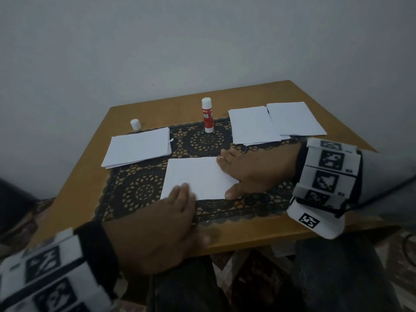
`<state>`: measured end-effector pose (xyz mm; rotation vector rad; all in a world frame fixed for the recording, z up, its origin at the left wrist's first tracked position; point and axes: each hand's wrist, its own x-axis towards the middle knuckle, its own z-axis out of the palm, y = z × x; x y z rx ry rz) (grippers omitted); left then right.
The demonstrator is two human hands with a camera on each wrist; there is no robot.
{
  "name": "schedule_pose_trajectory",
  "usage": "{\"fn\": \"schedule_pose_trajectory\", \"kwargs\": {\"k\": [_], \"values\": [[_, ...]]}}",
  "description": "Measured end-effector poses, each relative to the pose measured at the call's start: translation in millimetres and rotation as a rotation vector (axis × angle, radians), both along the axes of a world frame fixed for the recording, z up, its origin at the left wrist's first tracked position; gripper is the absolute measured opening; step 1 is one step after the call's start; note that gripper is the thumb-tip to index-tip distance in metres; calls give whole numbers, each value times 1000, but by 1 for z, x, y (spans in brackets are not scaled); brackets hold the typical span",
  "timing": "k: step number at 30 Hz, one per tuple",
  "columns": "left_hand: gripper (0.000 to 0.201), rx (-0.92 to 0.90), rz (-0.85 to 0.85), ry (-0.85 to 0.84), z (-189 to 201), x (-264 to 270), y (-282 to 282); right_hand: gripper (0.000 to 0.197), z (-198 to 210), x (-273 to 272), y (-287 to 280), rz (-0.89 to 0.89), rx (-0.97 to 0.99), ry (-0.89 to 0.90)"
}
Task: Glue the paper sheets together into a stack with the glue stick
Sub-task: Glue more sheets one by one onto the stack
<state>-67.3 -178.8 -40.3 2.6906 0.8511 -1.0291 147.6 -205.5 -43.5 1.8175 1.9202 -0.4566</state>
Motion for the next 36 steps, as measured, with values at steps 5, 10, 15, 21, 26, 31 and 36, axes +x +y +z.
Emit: {"fn": "schedule_pose_trajectory", "kwargs": {"k": [5, 10, 15, 21, 26, 31, 36], "values": [[87, 54, 168, -12, 6, 8, 31, 89, 0, -1, 0, 10, -2, -6], [88, -81, -7, -5, 11, 28, -7, 89, -2, -1, 1, 4, 8, -4], [83, 42, 117, -55, 10, 43, 30, 90, -4, -2, 2, 6, 6, -17], [82, -41, 16, -74, 8, 54, 18, 90, -3, 0, 2, -9, 6, 17], [85, 64, 84, -87, 2, 53, 38, 91, -3, -3, 1, -6, 0, 2], [79, -77, 6, -106, 7, 42, 24, 89, -3, -1, 1, -15, 8, 22], [80, 97, 141, -86, 6, 29, 48, 90, 0, -3, 0, -13, -5, 18]]}}
